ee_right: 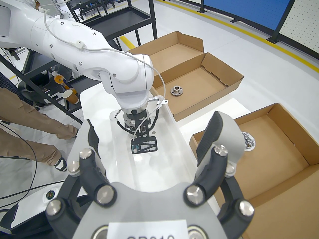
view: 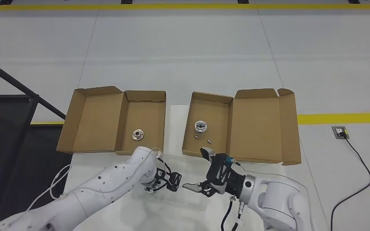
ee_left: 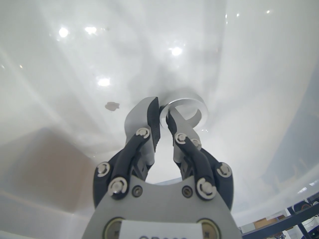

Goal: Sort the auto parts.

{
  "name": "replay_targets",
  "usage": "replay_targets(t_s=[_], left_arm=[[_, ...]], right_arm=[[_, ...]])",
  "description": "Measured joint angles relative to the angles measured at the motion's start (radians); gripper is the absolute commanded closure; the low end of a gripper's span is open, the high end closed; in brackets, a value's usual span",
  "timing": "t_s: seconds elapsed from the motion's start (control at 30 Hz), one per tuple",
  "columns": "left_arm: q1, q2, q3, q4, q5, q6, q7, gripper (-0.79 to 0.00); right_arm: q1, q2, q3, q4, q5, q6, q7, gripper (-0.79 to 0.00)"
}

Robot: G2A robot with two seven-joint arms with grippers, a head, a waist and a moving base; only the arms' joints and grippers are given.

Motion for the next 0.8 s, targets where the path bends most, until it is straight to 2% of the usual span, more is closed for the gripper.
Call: replay_targets(t_s=[0.17,0.33,0.5,0.67,0.8], left_arm=[[-0.022,0.007,0.000,-0.009,-0.011,0.000,0.037,0.000],[-0.069,0.042,0.000,-0.058,-0.031,0.000,0.066,0.000],[-0.131,0.108,0.000,-0.145,-0.070,0.000,0.079,0.000],[-0.213,0.196,-0.011,-0.195,-0.111,0.000,0.115,0.000],[-0.232,0.271,-0.064,-0.204,-0.109,0.000,0.148,0.000]], right_arm=[[0.000,0.000,0.000,0.000,0.000,0.000,0.000,-0.785],[0.000,0.000,0.000,0.000,0.000,0.000,0.000,-0.785],[0.000,0.000,0.000,0.000,0.000,0.000,0.000,-0.785],[0.000,0.000,0.000,0.000,0.000,0.000,0.000,-0.785],[0.000,0.000,0.000,0.000,0.000,0.000,0.000,-0.785]])
